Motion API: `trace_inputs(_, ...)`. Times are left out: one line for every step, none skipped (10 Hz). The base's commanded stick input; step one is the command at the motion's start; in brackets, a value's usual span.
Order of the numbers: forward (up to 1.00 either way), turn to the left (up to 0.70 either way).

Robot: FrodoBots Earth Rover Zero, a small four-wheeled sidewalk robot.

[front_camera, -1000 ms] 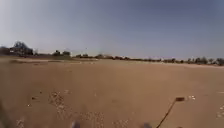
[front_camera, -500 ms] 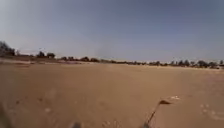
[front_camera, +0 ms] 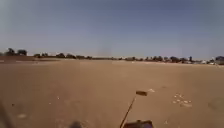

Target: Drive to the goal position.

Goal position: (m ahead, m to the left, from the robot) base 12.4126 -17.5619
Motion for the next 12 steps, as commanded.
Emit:
trace_inputs(0.0, -0.7)
trace_inputs(0.0, -0.7)
trace_inputs(0.0, -0.7)
trace_inputs(0.0, -0.7)
trace_inputs(0.0, -0.7)
trace_inputs(0.0, -0.7)
trace_inputs(0.0, -0.7)
trace_inputs(0.0, -0.7)
trace_inputs(0.0, -0.7)
trace_inputs(0.0, -0.7)
trace_inputs(0.0, -0.7)
trace_inputs(0.0, -0.7)
